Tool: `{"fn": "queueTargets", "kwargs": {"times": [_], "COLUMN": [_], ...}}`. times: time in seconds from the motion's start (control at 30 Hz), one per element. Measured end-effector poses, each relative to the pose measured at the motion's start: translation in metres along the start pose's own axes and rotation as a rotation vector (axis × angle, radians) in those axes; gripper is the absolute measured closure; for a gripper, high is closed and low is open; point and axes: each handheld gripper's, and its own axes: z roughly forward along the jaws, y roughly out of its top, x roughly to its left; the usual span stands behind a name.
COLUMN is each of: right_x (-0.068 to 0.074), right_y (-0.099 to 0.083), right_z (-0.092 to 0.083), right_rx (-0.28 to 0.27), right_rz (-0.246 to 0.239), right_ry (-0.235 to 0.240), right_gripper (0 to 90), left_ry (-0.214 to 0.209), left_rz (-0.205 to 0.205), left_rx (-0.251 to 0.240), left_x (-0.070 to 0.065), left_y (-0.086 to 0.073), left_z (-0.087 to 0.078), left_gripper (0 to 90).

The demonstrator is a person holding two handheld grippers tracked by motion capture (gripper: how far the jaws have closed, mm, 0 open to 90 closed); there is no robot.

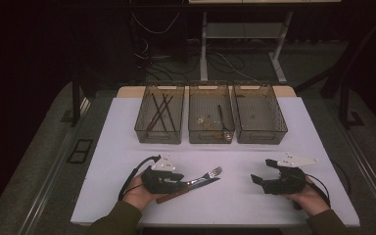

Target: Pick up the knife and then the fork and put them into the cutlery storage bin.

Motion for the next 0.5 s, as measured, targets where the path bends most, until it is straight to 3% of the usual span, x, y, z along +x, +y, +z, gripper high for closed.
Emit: {"fn": "queueTargets", "kwargs": {"times": [0.27,0.37,0.43,0.5], "right_x": [-0.0002,-0.0004,-0.0004,-0.0004], "right_y": [0.0000,0.0000,0.0000,0.0000], "right_z": [0.0000,0.0000,0.0001,0.0001], "right_rx": [-0.001,0.001,0.001,0.001], "right_rz": [0.001,-0.001,0.000,-0.001], "right_ry": [0.001,0.001,0.001,0.001], "right_gripper": [17.3,17.3,17.3,17.3], "left_ry": [-0.007,0.004,0.020,0.028], "left_rz": [-0.002,-0.001,0.026,0.018], "left_rx": [0.015,0.018,0.040,0.047], "left_x": [-0.0006,-0.0005,0.0009,0.0008], "left_y": [-0.0014,-0.0016,-0.0019,-0.0034], "left_z": [0.0032,0.0040,0.0045,0.0068], "left_gripper": [69.2,69.2,69.2,69.3]}}
